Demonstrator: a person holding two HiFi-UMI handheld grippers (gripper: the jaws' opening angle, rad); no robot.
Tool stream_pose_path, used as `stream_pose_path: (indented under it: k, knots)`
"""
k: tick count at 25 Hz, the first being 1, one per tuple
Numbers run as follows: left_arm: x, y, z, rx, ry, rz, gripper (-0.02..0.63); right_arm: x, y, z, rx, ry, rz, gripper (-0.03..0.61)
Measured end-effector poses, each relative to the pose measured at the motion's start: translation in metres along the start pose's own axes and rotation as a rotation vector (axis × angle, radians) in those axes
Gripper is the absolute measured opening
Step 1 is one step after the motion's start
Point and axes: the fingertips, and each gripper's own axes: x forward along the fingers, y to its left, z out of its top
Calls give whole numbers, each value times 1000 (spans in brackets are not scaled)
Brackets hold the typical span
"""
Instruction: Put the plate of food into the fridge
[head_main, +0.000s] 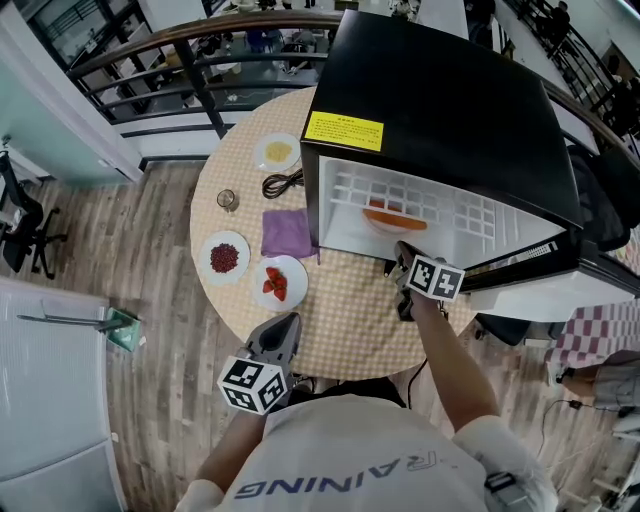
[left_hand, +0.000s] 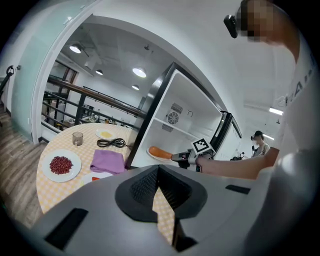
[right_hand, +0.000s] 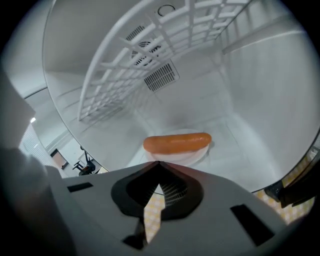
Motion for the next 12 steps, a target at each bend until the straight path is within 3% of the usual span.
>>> stream_pose_path:
  k: [7, 12]
  knots:
    - [10, -13, 16, 40, -38, -34, 8, -46, 45, 4, -216, -103, 97, 20]
    - [13, -22, 39, 117, -76, -57, 8, -88, 72, 0, -263, -154, 145, 20]
